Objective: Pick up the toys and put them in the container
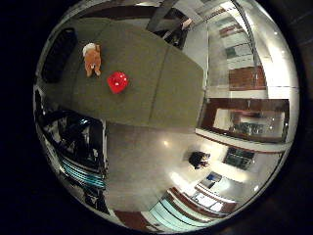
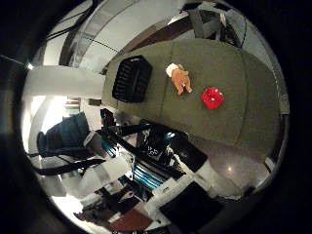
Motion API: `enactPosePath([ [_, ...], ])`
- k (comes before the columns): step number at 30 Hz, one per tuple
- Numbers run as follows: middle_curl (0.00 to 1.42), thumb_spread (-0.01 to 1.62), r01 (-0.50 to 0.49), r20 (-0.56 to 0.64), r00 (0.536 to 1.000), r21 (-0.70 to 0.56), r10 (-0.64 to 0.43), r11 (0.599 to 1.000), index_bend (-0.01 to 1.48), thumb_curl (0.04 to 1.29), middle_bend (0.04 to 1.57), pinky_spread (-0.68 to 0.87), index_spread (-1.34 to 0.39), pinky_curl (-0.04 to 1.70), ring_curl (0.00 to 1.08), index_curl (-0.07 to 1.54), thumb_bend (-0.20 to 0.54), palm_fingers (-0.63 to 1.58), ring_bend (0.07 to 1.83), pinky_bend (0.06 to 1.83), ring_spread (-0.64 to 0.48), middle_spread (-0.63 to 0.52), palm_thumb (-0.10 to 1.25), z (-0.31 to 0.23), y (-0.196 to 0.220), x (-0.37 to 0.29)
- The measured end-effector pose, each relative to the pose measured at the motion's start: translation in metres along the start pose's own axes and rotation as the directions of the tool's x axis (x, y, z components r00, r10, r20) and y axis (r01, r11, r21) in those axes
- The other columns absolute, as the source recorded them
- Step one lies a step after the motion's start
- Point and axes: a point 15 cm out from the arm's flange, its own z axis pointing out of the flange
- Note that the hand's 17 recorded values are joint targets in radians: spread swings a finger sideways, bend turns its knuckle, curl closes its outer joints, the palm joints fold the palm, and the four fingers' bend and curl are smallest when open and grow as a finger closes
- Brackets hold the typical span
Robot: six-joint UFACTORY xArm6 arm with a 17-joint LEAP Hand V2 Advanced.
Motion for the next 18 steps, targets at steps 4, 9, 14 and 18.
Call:
enactPosePath([
  [4,0.29,1.1,-0.002,0.001,1.0,-0.001,0.002,1.0,0.18,0.32,0.18,0.27,-0.38,0.12,0.27,0.33,-0.021,0.06,0.22,0.48,0.17,0.03,0.66,-0.001,-0.002,-0.002],
  [9,0.29,1.1,0.004,0.003,1.0,0.001,-0.004,1.0,0.18,0.31,0.18,0.27,-0.37,0.13,0.27,0.33,-0.021,0.07,0.22,0.47,0.17,0.03,0.65,-0.001,-0.007,-0.006],
  [14,0.29,1.1,-0.001,0.0,1.0,0.007,0.001,1.0,0.18,0.31,0.18,0.28,-0.37,0.14,0.27,0.32,-0.022,0.09,0.22,0.47,0.17,0.03,0.64,-0.004,-0.016,-0.012],
  [18,0.29,1.1,0.003,0.017,1.0,-0.004,-0.003,1.0,0.18,0.31,0.19,0.28,-0.36,0.14,0.27,0.32,-0.022,0.09,0.23,0.47,0.17,0.03,0.63,-0.005,-0.021,-0.023],
])
